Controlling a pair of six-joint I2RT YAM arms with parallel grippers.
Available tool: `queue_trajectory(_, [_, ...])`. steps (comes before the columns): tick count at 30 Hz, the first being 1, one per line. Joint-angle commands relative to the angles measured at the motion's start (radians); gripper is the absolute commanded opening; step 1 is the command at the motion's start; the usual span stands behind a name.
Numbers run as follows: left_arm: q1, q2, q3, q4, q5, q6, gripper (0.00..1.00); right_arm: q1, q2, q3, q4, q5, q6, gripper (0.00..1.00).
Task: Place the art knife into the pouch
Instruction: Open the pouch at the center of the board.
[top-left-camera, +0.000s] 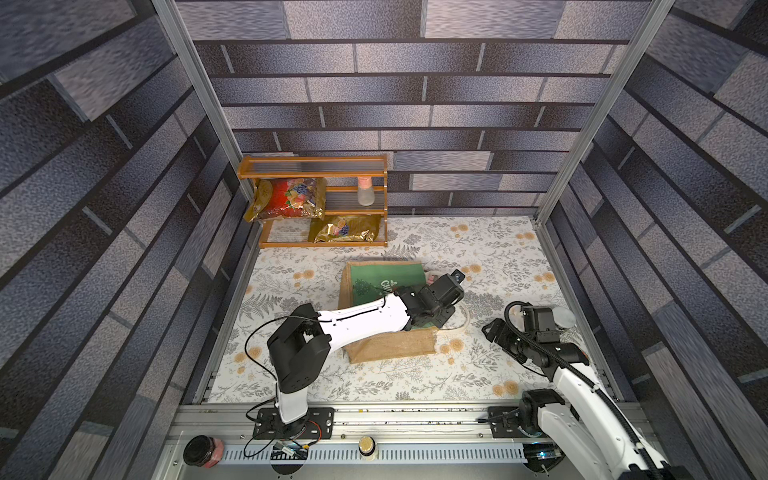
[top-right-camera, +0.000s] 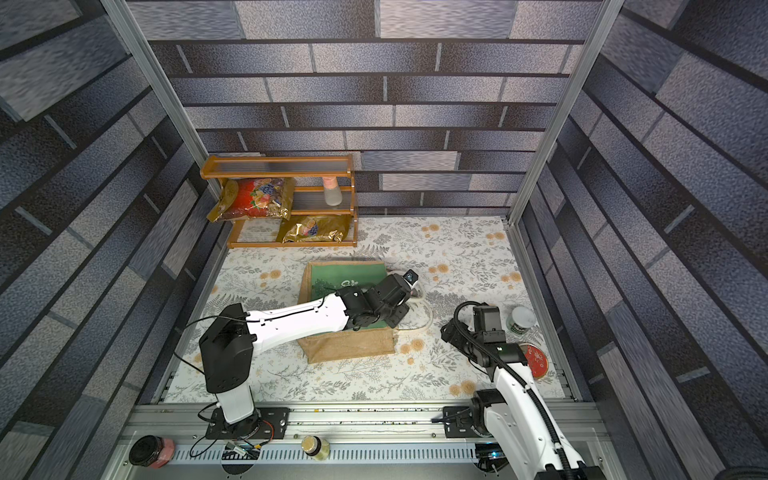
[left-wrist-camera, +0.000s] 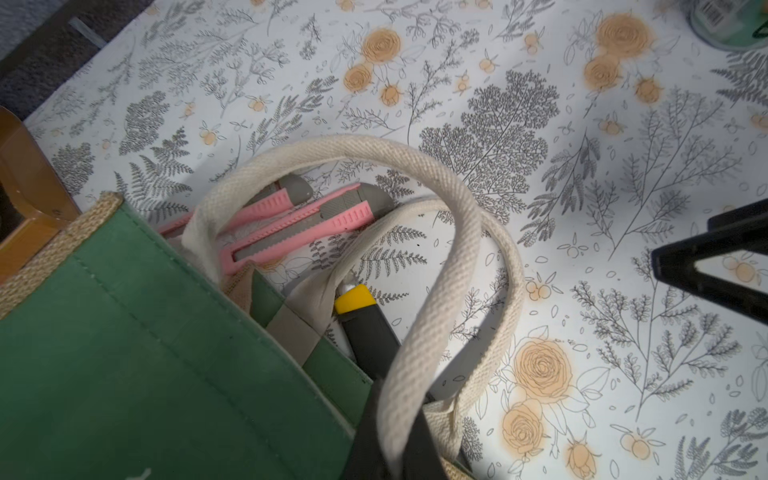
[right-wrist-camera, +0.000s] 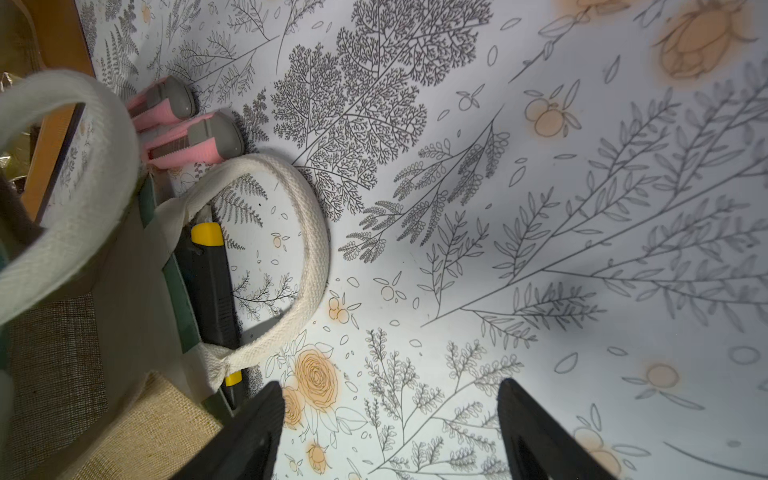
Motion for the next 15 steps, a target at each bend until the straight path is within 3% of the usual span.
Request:
queue_trajectory(1, [0.013,-0.082,-0.038,0.043,-0.046,-0.002,0.00,0.006,0.025,0.020,0.051,-0.040,0.027,0.79])
queue_trajectory(11, [0.029,-0.319,-0.158,0.178,-0.054,0.021,0.00,0.033,0.149,0.066,0.222,-0.139,0.095,0.67])
queue_trajectory(13, [0.047,-0.369,-0.188,0.206,-0.030,0.007,0.00,0.062,0.178,0.093,0.237,-0.121,0.100,0.67])
queue_trajectory(15, [0.092,-0.411,-0.214,0.229,0.071,-0.061,0.00,0.108,0.221,0.126,0.252,-0.095,0.104,0.67])
